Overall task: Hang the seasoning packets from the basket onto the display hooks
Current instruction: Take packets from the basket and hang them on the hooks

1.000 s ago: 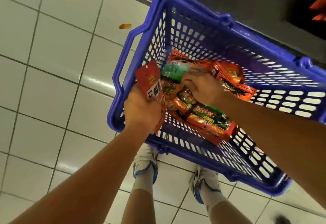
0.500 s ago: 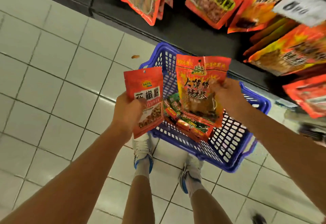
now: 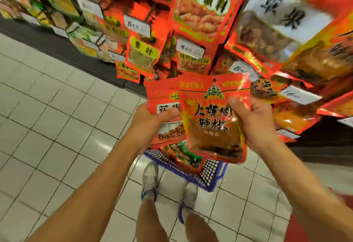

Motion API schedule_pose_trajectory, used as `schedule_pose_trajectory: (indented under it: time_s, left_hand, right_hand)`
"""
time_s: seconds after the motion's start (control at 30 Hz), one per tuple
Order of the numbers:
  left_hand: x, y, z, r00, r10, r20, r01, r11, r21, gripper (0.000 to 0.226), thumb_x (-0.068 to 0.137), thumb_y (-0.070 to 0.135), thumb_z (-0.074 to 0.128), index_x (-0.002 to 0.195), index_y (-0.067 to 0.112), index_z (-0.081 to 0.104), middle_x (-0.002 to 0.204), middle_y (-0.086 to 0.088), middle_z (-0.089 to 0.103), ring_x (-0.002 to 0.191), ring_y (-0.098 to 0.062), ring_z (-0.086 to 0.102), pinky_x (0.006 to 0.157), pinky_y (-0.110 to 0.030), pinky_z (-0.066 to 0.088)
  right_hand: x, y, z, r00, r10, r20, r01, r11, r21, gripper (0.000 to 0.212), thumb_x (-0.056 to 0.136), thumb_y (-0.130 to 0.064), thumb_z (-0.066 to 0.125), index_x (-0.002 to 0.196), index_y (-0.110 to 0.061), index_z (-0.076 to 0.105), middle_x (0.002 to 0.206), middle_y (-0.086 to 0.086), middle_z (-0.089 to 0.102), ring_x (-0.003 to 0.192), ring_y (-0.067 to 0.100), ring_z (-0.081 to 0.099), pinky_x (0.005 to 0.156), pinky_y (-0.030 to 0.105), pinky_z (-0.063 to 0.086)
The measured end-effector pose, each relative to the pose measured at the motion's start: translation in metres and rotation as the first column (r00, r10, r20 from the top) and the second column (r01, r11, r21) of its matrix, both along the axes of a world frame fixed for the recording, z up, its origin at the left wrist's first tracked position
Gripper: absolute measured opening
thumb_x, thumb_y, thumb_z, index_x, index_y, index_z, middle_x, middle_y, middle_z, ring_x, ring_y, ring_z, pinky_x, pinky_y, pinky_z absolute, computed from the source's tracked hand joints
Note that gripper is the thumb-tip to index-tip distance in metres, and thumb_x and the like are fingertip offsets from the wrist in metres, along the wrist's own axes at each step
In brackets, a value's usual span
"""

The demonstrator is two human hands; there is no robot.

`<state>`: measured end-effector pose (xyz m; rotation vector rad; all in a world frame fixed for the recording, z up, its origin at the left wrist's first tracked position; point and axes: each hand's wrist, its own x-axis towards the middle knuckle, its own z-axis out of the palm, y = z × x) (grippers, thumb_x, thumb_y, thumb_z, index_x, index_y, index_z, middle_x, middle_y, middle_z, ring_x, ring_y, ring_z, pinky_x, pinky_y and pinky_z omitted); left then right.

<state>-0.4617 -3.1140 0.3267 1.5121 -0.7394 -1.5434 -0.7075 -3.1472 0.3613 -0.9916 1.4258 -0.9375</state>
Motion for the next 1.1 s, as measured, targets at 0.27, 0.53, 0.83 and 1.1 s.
schedule_pose_trajectory:
  time_s: [0.27, 0.53, 0.83, 1.1]
  left_hand:
    - [-0.023, -0.043, 0.243, 0.999, -0.031, -0.029, 0.016, 0.915, -0.403, 0.040, 0.064, 0.026, 0.087, 0.101, 0.018, 0.076, 0.096, -0.006, 0.079, 0.084, -0.027, 0.075, 0.069, -0.041, 0.060]
    - [-0.050, -0.092, 0.425, 0.968, -0.230, -0.103, 0.110, 0.752, -0.650, 0.024, 0.078, 0.023, 0.081, 0.101, 0.016, 0.078, 0.108, -0.014, 0.077, 0.104, -0.036, 0.071, 0.093, -0.059, 0.056]
    - [-0.078, -0.121, 0.510, 0.951, -0.309, -0.022, 0.194, 0.649, -0.736, 0.021, 0.089, 0.015, 0.074, 0.109, 0.011, 0.073, 0.106, -0.013, 0.078, 0.097, -0.033, 0.074, 0.091, -0.055, 0.058]
    - [-0.102, -0.137, 0.522, 0.951, -0.305, 0.050, 0.216, 0.541, -0.813, 0.018, 0.074, 0.034, 0.082, 0.091, 0.030, 0.079, 0.100, -0.006, 0.079, 0.091, -0.027, 0.077, 0.077, -0.044, 0.060]
  right_hand:
    - [-0.031, 0.006, 0.262, 0.972, -0.224, -0.071, 0.174, 0.888, -0.427, 0.017, 0.077, -0.049, 0.072, 0.077, -0.032, 0.075, 0.066, -0.011, 0.068, 0.064, 0.013, 0.060, 0.063, 0.035, 0.052]
    - [-0.058, 0.020, 0.432, 0.905, -0.421, 0.060, 0.349, 0.657, -0.668, 0.019, 0.074, -0.016, 0.066, 0.063, -0.030, 0.073, 0.053, -0.012, 0.062, 0.045, 0.009, 0.053, 0.047, 0.023, 0.046]
    - [-0.120, 0.016, 0.494, 0.815, -0.567, 0.121, 0.472, 0.528, -0.706, 0.026, 0.069, -0.043, 0.083, 0.085, -0.023, 0.079, 0.085, 0.007, 0.079, 0.079, 0.026, 0.077, 0.073, 0.044, 0.062]
    - [-0.160, -0.048, 0.531, 0.802, -0.581, 0.138, 0.492, 0.513, -0.704, 0.016, 0.073, -0.041, 0.082, 0.081, -0.027, 0.078, 0.083, 0.002, 0.079, 0.078, 0.024, 0.077, 0.081, 0.053, 0.061]
